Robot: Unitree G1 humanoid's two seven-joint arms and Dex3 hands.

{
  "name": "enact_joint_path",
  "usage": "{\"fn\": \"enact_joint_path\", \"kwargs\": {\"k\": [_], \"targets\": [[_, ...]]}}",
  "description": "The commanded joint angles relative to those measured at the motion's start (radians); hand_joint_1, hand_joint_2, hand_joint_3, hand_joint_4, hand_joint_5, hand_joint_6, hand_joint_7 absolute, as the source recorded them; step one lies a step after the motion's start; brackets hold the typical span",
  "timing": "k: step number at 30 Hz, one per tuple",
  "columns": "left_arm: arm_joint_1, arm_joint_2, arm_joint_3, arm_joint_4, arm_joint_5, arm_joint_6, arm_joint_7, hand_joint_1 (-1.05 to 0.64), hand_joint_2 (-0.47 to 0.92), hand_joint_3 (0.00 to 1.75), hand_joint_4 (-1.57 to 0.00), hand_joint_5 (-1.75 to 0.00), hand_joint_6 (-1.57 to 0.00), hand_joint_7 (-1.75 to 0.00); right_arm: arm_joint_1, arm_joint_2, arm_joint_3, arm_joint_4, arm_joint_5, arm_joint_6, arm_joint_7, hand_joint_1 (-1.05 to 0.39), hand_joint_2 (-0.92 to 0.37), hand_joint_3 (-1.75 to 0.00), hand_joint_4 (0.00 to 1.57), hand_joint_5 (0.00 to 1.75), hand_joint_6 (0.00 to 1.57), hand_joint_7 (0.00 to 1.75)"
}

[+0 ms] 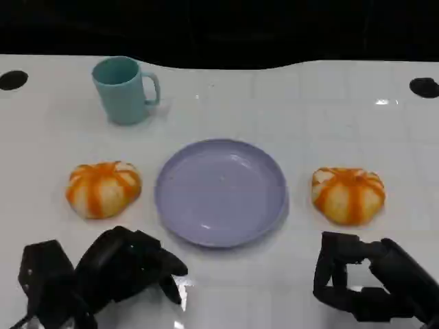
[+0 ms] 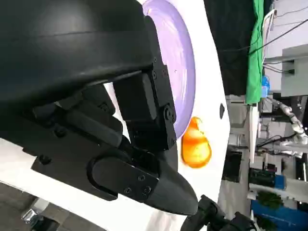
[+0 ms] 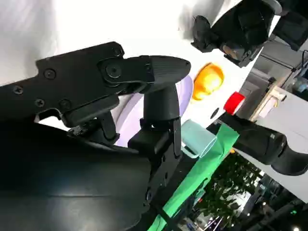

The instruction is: Grasp the bread from the table and place it into the plate.

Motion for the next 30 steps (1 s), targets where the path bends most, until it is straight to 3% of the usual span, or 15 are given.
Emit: {"fn": "enact_joint_path", "kwargs": {"k": [1,29,30], "targets": [[0.004,0.014,0.001,-0.005,0.001,0.000,0.011,-1.05,0.92,0.04,-1.31,-0.88,-1.57,-0.06,-0.001,-0.011,-0.005,0.001,0.009,-0.005,-0.002,-0.44,-0.92,-0.27,0.76,1.75,0.66,1.67],[-0.002,0.011,0.002,0.004,-0.004,0.005,0.012,-1.05,0.92,0.03,-1.32,-0.85,-1.57,-0.06,-0.003,-0.010,-0.010,-0.007,0.012,0.014,-0.002,-0.46,-0.92,-0.28,0.76,1.75,0.66,1.67],[-0.002,0.009,0.003,0.005,-0.005,0.008,0.014,-1.05,0.91,0.03,-1.33,-0.85,-1.57,-0.07,-0.005,-0.009,-0.014,-0.008,0.024,0.017,0.001,-0.47,-0.92,-0.29,0.73,1.75,0.63,1.58]]}}
